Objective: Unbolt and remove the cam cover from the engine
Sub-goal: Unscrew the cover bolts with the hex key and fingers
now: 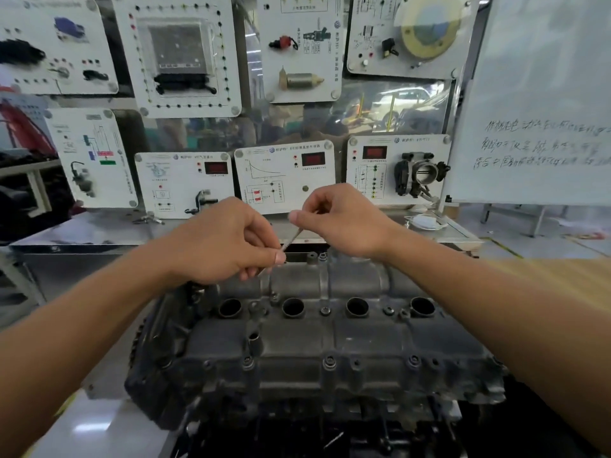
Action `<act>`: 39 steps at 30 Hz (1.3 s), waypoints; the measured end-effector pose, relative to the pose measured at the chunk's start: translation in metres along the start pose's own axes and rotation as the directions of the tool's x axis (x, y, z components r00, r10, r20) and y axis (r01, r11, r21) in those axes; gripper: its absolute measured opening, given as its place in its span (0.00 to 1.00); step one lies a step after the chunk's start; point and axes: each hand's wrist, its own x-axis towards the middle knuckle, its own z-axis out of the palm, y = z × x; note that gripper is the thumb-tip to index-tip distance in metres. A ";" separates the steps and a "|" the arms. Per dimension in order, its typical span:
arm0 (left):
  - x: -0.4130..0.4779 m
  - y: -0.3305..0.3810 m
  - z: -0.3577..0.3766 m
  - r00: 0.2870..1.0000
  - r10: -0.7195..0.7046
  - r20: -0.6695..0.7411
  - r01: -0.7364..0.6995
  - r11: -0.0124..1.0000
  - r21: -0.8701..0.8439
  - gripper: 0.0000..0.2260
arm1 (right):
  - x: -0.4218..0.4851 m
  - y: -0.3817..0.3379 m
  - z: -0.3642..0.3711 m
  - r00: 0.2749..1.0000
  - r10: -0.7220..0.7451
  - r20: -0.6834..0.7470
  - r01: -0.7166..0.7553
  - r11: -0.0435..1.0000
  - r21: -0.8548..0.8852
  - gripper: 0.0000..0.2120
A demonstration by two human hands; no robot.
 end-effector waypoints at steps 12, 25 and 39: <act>-0.003 -0.016 0.012 0.996 -0.072 0.057 0.069 0.996 0.055 0.03 | 0.003 -0.050 0.017 0.932 -0.306 0.196 0.353 0.889 -0.292 0.06; -0.016 -0.031 0.033 0.979 -0.128 -0.158 0.156 0.972 0.173 0.06 | -0.002 -0.017 0.050 0.990 -0.111 0.090 0.069 0.923 0.379 0.21; -0.019 -0.030 0.031 0.986 -0.105 -0.127 0.128 0.975 0.184 0.07 | -0.009 -0.017 0.069 0.999 -0.036 -0.020 0.042 0.853 0.521 0.17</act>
